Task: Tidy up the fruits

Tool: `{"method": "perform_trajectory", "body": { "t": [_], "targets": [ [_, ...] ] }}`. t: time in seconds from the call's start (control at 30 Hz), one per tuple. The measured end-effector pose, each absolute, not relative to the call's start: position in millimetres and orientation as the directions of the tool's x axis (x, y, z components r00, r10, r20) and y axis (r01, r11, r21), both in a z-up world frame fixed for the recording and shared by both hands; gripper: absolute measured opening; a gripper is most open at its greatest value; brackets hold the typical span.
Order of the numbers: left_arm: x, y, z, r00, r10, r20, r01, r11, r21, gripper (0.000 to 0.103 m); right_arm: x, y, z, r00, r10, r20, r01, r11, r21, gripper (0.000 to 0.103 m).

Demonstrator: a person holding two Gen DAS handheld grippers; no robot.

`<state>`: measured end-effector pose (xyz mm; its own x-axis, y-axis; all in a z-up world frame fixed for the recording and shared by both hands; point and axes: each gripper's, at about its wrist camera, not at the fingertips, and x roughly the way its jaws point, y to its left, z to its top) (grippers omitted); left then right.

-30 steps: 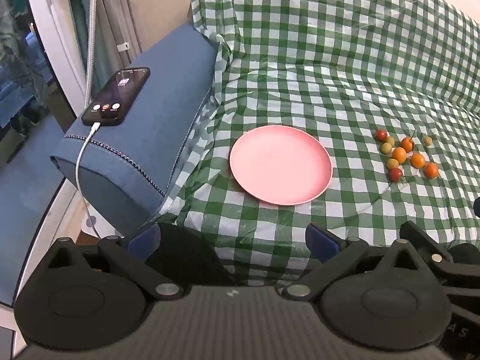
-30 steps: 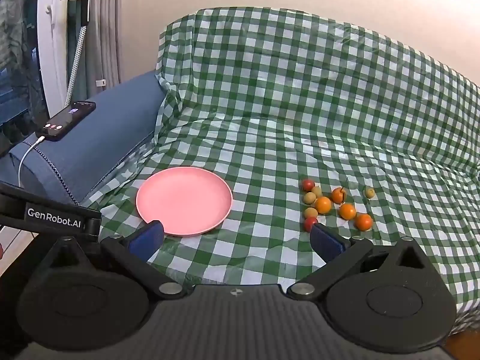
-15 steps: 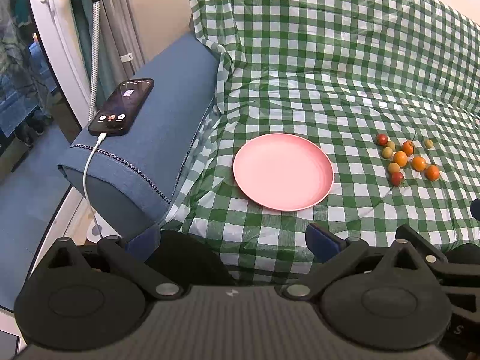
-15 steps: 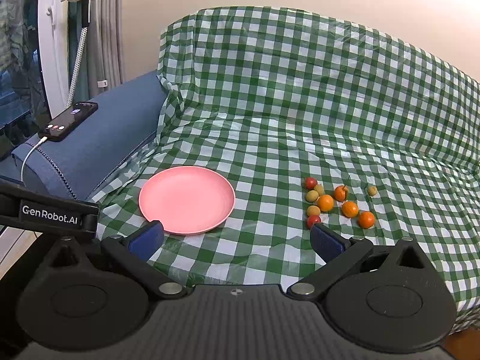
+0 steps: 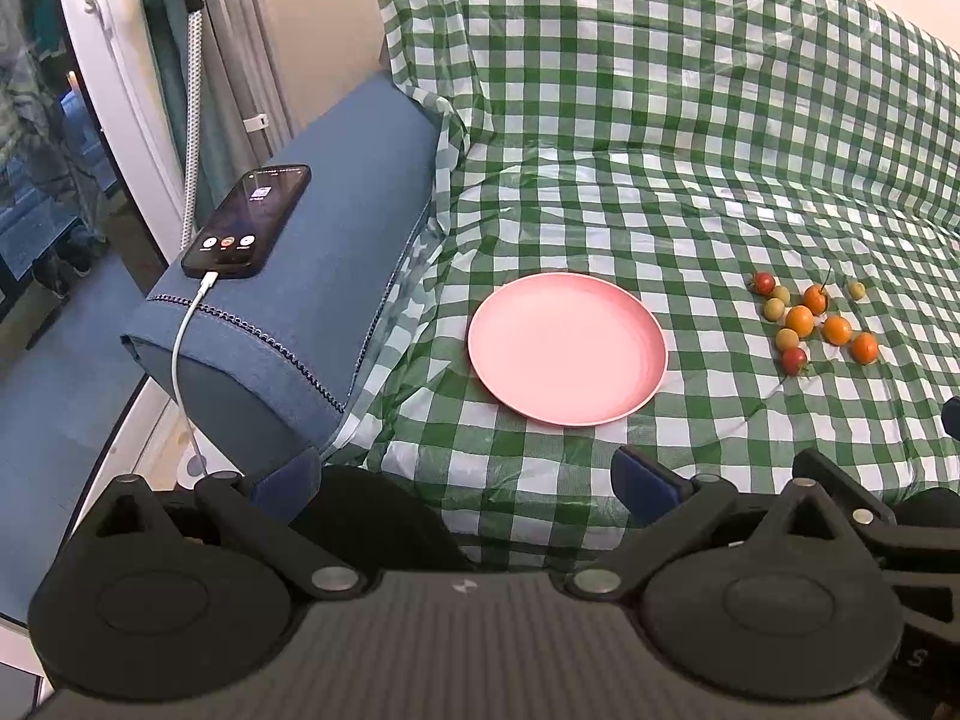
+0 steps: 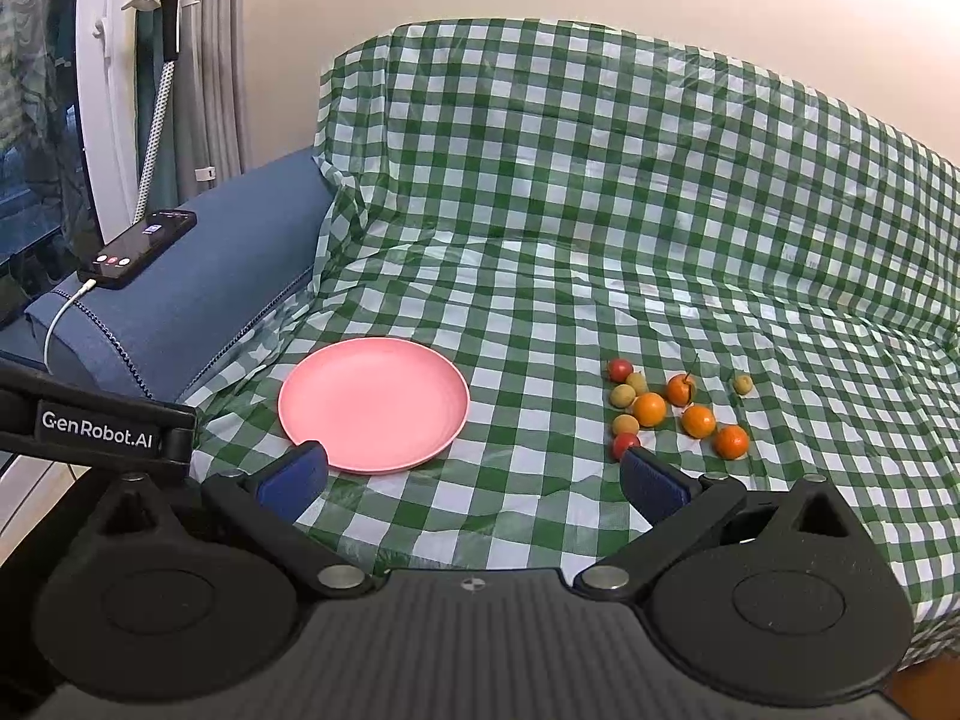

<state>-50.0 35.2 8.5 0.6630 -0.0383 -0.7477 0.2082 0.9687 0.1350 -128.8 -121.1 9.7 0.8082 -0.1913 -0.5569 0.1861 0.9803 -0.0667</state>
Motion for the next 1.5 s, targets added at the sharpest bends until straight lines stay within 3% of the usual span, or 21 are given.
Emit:
{"method": "perform_trajectory", "body": {
  "t": [1.0, 1.2, 1.33, 1.4, 1.5],
  "targets": [
    [-46, 17, 3, 0.647, -0.027, -0.762, 0.243, 0.954, 0.173, 0.103, -131, -138, 11, 0.797, -0.203, -0.569, 0.227, 0.973, -0.028, 0.102],
    [-34, -7, 4, 0.594, -0.119, -0.796, 0.337, 0.935, 0.112, 0.103, -130, -180, 9, 0.807, -0.242, -0.539, 0.31, 0.95, 0.038, 0.102],
    [-23, -38, 3, 0.586, -0.126, -0.8, 0.373, 0.919, 0.128, 0.103, -127, -225, 13, 0.776, -0.327, -0.539, 0.394, 0.919, 0.009, 0.102],
    [-16, -55, 1, 0.581, -0.137, -0.802, 0.393, 0.91, 0.13, 0.103, -123, -256, 11, 0.776, -0.341, -0.531, 0.44, 0.895, 0.068, 0.102],
    [-2, -81, -6, 0.534, -0.165, -0.829, 0.435, 0.895, 0.102, 0.103, -117, -295, 3, 0.734, -0.384, -0.56, 0.497, 0.866, 0.058, 0.102]
  ]
}}
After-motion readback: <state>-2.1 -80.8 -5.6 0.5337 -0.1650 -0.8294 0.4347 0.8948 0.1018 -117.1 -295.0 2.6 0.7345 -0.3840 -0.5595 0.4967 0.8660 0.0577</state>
